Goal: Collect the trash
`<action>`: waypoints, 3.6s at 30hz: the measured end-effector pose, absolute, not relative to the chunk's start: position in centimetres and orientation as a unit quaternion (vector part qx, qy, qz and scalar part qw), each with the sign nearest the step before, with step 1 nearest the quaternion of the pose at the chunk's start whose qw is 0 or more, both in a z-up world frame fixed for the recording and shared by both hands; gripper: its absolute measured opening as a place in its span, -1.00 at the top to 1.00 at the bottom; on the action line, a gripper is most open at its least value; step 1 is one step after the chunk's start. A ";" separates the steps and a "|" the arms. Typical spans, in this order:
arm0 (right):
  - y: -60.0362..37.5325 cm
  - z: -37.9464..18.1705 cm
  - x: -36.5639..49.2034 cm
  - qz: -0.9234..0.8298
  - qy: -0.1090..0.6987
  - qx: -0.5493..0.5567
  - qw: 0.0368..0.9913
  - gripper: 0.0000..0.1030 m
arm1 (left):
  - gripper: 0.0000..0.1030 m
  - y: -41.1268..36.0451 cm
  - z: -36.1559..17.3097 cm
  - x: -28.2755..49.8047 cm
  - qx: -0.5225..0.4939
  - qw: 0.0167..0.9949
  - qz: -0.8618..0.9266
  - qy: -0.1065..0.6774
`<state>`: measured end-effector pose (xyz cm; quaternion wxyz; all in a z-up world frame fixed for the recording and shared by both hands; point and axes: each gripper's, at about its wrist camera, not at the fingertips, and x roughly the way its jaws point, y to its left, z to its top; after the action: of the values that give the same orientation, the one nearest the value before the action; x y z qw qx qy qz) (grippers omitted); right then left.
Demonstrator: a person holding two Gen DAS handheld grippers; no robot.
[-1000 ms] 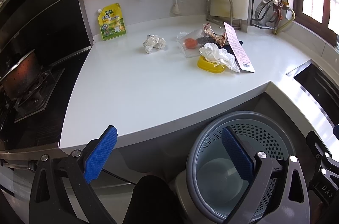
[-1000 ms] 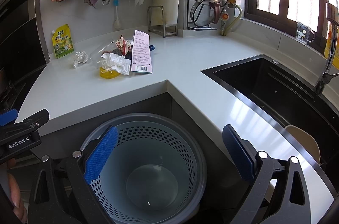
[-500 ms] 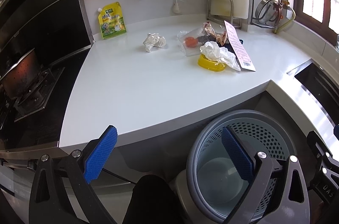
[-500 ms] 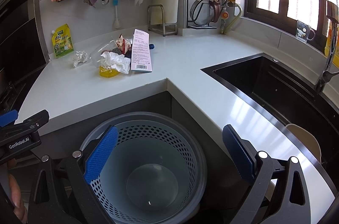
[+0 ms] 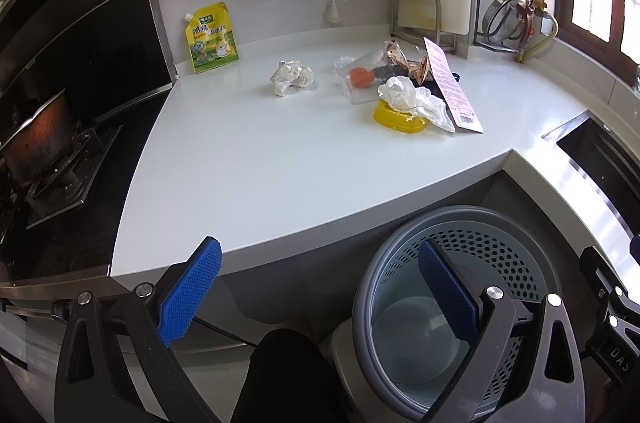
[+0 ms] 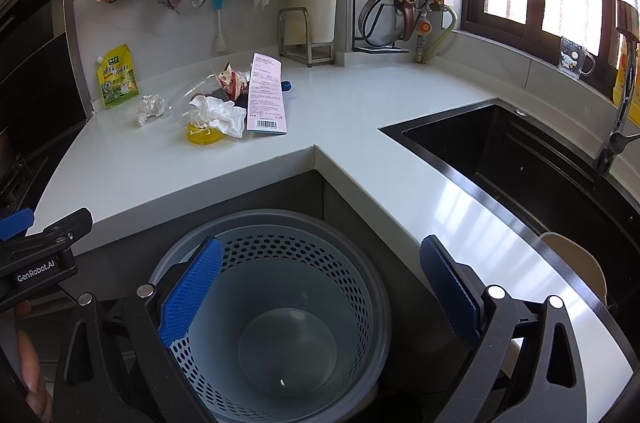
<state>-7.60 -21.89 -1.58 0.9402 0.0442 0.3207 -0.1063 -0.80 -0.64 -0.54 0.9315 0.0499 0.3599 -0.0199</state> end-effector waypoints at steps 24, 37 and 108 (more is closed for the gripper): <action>-23.6 -3.0 -1.2 -0.071 0.315 0.046 0.945 -0.83 | -0.88 -0.2 -0.2 5.2 0.039 0.944 -0.008 0.326; -25.6 -1.5 10.6 -0.046 0.336 0.058 0.939 -0.83 | -0.88 0.3 -0.6 14.8 0.003 0.941 -0.012 0.337; -28.9 -0.9 19.4 0.014 0.350 0.117 0.929 0.76 | -0.88 4.3 -0.3 24.7 -0.014 0.938 0.019 0.345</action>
<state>19.36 -28.95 -0.86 0.9293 0.1174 0.3500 0.0138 24.72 4.33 -0.28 0.9383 -0.0136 0.3451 0.0189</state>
